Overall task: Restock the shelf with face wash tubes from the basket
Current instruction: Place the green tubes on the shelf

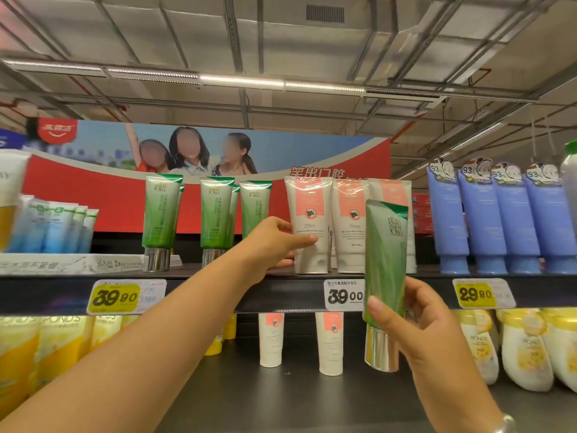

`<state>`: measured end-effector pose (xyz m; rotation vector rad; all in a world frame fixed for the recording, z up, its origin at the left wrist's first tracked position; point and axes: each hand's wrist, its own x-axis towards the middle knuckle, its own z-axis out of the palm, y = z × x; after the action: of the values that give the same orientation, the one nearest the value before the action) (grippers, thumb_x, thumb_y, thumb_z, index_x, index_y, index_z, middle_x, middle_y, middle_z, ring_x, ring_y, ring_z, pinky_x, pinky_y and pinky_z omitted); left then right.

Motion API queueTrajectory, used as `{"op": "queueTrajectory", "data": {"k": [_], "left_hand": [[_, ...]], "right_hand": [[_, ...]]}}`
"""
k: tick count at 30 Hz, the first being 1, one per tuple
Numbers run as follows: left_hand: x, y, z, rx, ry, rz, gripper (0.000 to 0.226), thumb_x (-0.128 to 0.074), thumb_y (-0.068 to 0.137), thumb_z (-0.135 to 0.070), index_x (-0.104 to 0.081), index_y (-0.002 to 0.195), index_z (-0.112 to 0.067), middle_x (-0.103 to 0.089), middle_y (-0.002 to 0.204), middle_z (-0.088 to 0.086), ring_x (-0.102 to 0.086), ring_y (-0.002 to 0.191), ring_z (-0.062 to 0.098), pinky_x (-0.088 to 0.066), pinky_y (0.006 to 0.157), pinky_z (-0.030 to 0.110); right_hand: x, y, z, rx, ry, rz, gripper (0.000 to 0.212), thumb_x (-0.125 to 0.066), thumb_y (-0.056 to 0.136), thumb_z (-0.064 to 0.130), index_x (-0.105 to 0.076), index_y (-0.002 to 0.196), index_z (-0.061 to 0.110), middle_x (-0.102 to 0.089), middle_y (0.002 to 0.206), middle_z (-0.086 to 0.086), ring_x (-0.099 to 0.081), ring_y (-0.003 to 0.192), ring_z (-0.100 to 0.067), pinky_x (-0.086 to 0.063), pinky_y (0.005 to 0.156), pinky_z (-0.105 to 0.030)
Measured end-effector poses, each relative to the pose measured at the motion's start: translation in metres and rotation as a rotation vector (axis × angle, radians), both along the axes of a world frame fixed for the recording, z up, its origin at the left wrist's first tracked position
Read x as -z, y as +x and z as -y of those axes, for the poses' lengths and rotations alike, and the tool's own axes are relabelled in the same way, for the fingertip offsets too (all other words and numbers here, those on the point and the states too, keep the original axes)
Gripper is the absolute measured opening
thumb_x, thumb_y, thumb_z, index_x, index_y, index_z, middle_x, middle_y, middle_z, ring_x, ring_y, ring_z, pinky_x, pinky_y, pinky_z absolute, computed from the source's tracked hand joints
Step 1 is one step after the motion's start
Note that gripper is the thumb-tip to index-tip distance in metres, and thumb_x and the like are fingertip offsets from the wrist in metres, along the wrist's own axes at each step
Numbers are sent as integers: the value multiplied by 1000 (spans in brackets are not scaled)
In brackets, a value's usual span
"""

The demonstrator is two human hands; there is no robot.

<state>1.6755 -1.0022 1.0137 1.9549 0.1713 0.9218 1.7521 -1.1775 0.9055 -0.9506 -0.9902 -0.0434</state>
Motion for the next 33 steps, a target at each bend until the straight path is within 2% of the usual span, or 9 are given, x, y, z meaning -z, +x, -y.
{"op": "queueTrajectory", "data": {"k": [4, 8, 11, 14, 16, 22, 27, 30, 33], "left_hand": [[-6, -19, -4, -111, 52, 7, 34, -70, 79, -28, -55, 108, -19, -60, 93, -7, -65, 87, 10, -56, 68, 23], [-9, -47, -13, -91, 16, 56, 29, -69, 81, -28, -60, 106, -17, -65, 104, 0, -68, 88, 14, -58, 73, 27], [-8, -66, -21, -4, -21, 106, 24, -65, 83, -30, -61, 103, -17, -66, 105, 2, -69, 88, 15, -58, 72, 26], [-12, -82, -29, 79, -91, 160, 19, -60, 86, -32, -62, 96, -16, -66, 99, 4, -68, 85, 16, -58, 69, 24], [-14, -89, -35, 103, -126, 194, 21, -58, 87, -34, -63, 93, -15, -66, 95, 5, -67, 77, 13, -58, 67, 23], [-18, -89, -48, 137, -86, 149, 30, -64, 82, -36, -66, 104, -15, -70, 103, 1, -67, 89, 14, -57, 77, 29], [-17, -76, -50, 92, -95, 77, 26, -69, 81, -23, -60, 105, -19, -71, 104, 1, -69, 92, 15, -56, 85, 37], [-15, -69, -52, 71, -141, 97, 37, -69, 81, -14, -53, 114, -17, -69, 106, 5, -68, 95, 18, -57, 80, 37], [-16, -66, -54, 75, -128, 101, 34, -68, 81, -13, -55, 113, -17, -69, 97, -1, -69, 91, 16, -59, 74, 35]], "right_hand": [[-17, -10, -13, -14, -1, 53, 51, -72, 52, 38, -62, 101, 27, -72, 95, 9, -69, 85, -6, -55, 68, -20], [-43, -31, -36, 8, -9, 142, 64, -69, 51, 50, -57, 111, 30, -68, 101, 10, -66, 90, -5, -52, 66, -16], [-63, -48, -61, -3, 9, 194, 48, -70, 67, 38, -56, 111, 26, -66, 100, 9, -65, 86, -1, -49, 60, -8], [-82, -62, -89, 50, -7, 228, 42, -70, 76, 31, -54, 114, 23, -63, 104, 6, -62, 92, -4, -53, 72, -16], [-91, -68, -107, 86, -27, 236, 45, -71, 76, 28, -52, 116, 18, -62, 106, 2, -61, 96, -10, -53, 79, -24], [-102, -67, -144, 233, -109, 274, 40, -74, 74, 23, -47, 104, 20, -57, 88, 12, -57, 79, 0, -46, 63, -12], [-96, -57, -155, 274, -225, 241, 42, -74, 74, 20, -46, 106, 19, -62, 100, 2, -62, 91, -12, -54, 77, -27], [-94, -56, -154, 275, -253, 239, 43, -72, 76, 21, -47, 111, 18, -62, 105, 0, -62, 93, -14, -55, 80, -31], [-92, -55, -148, 252, -311, 276, 45, -69, 78, 22, -45, 116, 18, -59, 97, 8, -60, 88, -6, -53, 74, -24]]}}
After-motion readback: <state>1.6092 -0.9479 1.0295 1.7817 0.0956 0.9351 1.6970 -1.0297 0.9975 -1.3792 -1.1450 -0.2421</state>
